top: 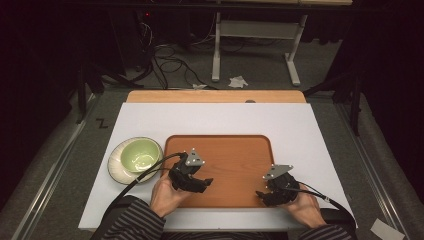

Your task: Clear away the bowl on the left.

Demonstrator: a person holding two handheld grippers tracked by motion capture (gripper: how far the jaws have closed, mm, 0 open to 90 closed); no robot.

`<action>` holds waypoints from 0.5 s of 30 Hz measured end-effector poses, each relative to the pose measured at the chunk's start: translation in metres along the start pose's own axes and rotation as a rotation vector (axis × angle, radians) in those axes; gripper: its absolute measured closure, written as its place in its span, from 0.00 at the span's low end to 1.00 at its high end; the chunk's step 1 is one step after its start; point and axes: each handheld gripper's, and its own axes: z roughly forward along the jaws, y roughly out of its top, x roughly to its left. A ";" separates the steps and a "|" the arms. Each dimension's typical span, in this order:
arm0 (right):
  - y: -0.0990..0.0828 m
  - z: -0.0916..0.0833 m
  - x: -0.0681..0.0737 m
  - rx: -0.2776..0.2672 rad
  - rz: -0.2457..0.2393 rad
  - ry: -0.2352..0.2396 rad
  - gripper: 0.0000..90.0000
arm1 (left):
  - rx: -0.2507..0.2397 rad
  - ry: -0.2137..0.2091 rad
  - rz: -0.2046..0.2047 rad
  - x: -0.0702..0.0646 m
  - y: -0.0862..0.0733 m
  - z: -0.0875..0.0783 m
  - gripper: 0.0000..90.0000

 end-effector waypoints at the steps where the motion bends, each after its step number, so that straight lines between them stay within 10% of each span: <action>1: 0.000 0.000 0.000 -0.003 -0.005 -0.002 0.34 | -0.033 0.015 0.036 -0.001 0.000 -0.003 0.45; 15: 0.000 0.000 0.000 -0.002 -0.011 -0.003 0.35 | -0.016 0.068 0.054 0.008 0.003 -0.021 0.42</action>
